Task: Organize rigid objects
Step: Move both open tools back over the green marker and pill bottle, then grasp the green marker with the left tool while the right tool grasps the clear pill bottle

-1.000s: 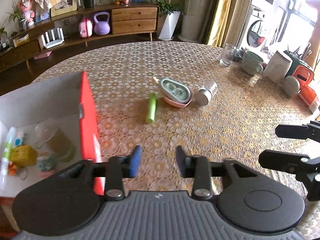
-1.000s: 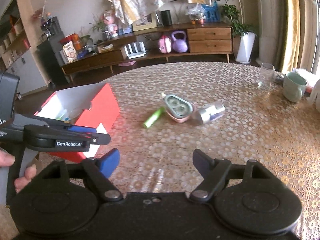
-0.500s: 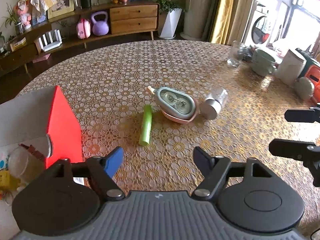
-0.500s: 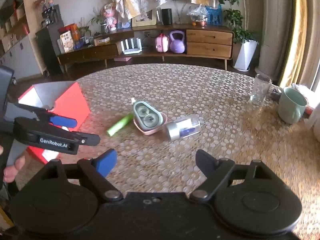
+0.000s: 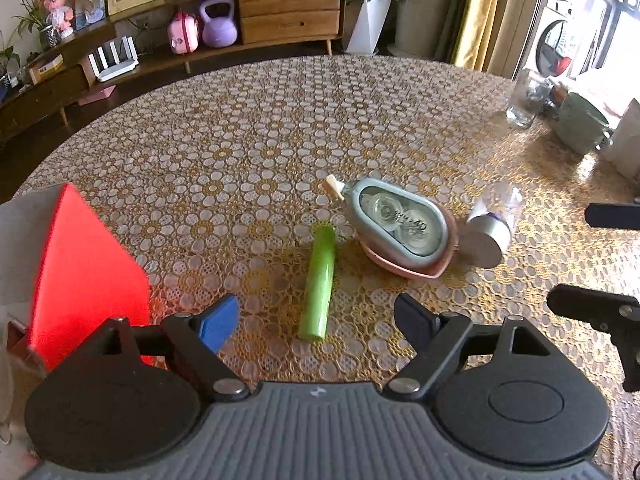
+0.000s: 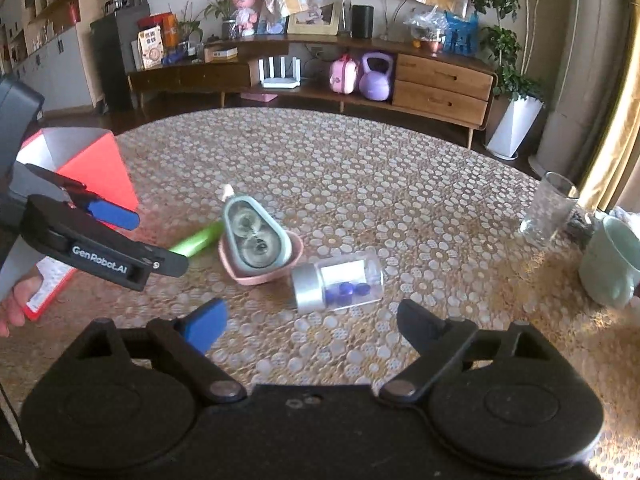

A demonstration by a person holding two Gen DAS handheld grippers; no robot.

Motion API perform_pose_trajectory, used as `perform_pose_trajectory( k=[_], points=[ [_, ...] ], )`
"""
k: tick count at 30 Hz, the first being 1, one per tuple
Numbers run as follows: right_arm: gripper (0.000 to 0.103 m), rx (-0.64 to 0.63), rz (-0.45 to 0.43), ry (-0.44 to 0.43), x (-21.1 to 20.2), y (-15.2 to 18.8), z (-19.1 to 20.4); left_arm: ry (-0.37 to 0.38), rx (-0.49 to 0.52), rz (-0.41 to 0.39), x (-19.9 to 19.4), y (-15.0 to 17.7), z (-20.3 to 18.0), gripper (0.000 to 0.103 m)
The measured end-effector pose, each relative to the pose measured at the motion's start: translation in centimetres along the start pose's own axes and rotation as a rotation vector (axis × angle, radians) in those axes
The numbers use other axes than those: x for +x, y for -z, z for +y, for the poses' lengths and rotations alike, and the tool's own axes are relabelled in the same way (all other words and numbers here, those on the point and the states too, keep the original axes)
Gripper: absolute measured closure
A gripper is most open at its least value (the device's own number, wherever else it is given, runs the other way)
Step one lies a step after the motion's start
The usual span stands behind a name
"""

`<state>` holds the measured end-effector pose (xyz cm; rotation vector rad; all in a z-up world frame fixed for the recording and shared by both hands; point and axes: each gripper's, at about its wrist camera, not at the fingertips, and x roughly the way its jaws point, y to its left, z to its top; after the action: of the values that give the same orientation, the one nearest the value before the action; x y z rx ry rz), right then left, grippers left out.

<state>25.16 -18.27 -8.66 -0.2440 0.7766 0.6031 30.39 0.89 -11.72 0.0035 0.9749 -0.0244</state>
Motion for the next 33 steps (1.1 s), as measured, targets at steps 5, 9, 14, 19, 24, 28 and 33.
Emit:
perform_pose_trajectory(
  k=[5, 9, 14, 19, 24, 28, 33],
  points=[
    [0.011, -0.023, 0.026, 0.001, 2.3, -0.4, -0.5, -0.015, -0.017, 0.044, 1.9, -0.5, 0.2, 0.018],
    [0.012, -0.036, 0.048, -0.003, 3.9, -0.6, -0.9, -0.022, -0.026, 0.055, 3.2, -0.9, 0.7, 0.018],
    [0.015, -0.053, 0.059, 0.001, 5.3, -0.7, -1.2, -0.020, -0.035, 0.045, 3.9, -1.1, 0.9, 0.018],
    [0.024, -0.041, 0.071, 0.001, 6.6, -0.7, -1.4, -0.024, -0.019, 0.023, 4.4, -1.3, 0.8, 0.018],
    [0.028, -0.051, 0.066, 0.005, 7.0, -0.7, -1.1, -0.012, 0.003, -0.014, 4.2, -1.0, 0.2, 0.036],
    [0.034, -0.026, 0.056, 0.005, 6.8, -0.6, -1.3, 0.003, 0.009, -0.037, 3.6, -0.5, -0.2, 0.055],
    [0.034, -0.014, 0.040, 0.019, 6.3, -0.4, -1.2, 0.028, 0.041, -0.052, 3.0, -0.4, -0.3, 0.073]
  ],
)
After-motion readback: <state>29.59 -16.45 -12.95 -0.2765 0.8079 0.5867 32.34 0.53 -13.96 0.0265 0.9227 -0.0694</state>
